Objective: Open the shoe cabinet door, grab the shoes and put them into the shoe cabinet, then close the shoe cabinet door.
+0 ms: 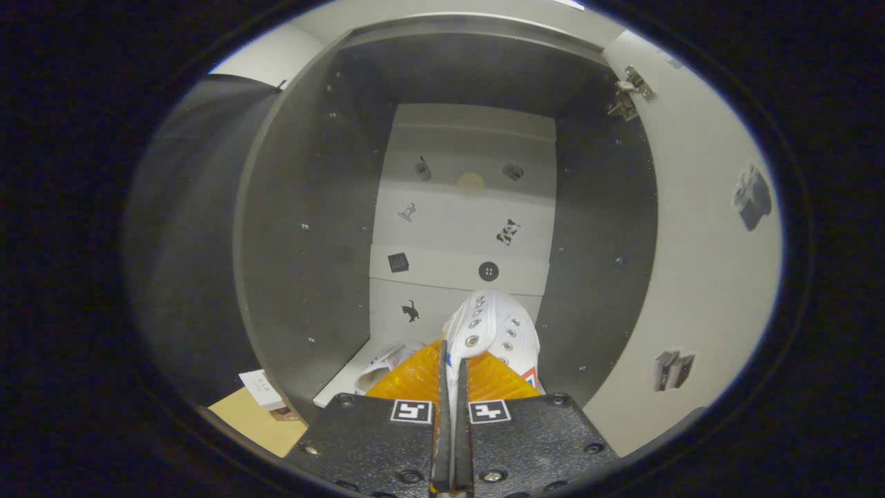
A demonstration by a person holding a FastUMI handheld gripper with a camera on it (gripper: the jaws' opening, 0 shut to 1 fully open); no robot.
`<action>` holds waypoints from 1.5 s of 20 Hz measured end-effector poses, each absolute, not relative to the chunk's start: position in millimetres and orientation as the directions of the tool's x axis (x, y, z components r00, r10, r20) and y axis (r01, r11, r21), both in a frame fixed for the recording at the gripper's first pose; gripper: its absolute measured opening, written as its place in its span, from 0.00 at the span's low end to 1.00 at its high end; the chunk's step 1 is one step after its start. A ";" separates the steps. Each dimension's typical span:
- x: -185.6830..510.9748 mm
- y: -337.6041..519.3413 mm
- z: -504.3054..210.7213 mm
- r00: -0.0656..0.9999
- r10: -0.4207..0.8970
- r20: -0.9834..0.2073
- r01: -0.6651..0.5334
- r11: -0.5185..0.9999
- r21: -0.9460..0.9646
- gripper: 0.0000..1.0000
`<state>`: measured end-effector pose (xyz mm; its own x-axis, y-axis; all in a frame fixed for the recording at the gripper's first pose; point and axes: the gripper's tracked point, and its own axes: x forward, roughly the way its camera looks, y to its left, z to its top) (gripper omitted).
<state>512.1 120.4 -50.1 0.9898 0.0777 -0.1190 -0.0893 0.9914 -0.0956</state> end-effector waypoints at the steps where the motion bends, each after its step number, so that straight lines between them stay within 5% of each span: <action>1: 527.1 116.7 -62.4 0.988 0.066 -0.139 -0.079 0.992 -0.096 0.06; 11: 631.8 105.2 -145.9 0.959 0.065 -0.275 -0.107 0.985 -0.138 0.08; 13: 635.9 108.0 -151.2 0.958 0.078 -0.275 -0.119 0.984 -0.135 0.18; 19: 603.6 105.3 -105.3 0.987 0.038 -0.156 -0.067 0.980 -0.187 0.75; 30: 438.0 136.2 -41.4 0.984 0.156 -0.080 -0.162 0.985 -0.062 1.00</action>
